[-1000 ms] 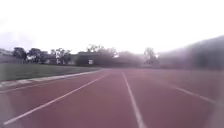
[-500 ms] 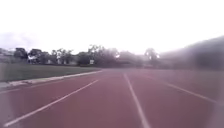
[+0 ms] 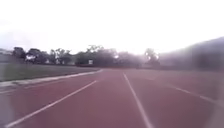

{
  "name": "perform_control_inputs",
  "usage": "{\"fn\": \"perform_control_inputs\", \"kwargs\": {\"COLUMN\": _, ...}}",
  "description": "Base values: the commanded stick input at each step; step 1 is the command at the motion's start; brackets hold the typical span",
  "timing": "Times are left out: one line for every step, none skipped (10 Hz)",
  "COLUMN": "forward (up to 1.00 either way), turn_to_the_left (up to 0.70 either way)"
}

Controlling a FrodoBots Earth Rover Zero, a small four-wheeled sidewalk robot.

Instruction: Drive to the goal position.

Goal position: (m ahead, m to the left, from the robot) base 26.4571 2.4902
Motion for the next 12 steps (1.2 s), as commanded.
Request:
{"fn": "perform_control_inputs", "kwargs": {"forward": 0.70, "turn_to_the_left": 0.00}}
{"fn": "perform_control_inputs", "kwargs": {"forward": 0.70, "turn_to_the_left": 0.00}}
{"fn": "perform_control_inputs", "kwargs": {"forward": 0.70, "turn_to_the_left": -0.01}}
{"fn": "perform_control_inputs", "kwargs": {"forward": 0.70, "turn_to_the_left": -0.08}}
{"fn": "perform_control_inputs", "kwargs": {"forward": 0.70, "turn_to_the_left": -0.29}}
{"fn": "perform_control_inputs", "kwargs": {"forward": 0.70, "turn_to_the_left": -0.29}}
{"fn": "perform_control_inputs", "kwargs": {"forward": 0.70, "turn_to_the_left": -0.07}}
{"fn": "perform_control_inputs", "kwargs": {"forward": 0.70, "turn_to_the_left": 0.00}}
{"fn": "perform_control_inputs", "kwargs": {"forward": 0.70, "turn_to_the_left": 0.00}}
{"fn": "perform_control_inputs", "kwargs": {"forward": 0.70, "turn_to_the_left": 0.00}}
{"fn": "perform_control_inputs", "kwargs": {"forward": 0.70, "turn_to_the_left": 0.00}}
{"fn": "perform_control_inputs", "kwargs": {"forward": 0.70, "turn_to_the_left": 0.00}}
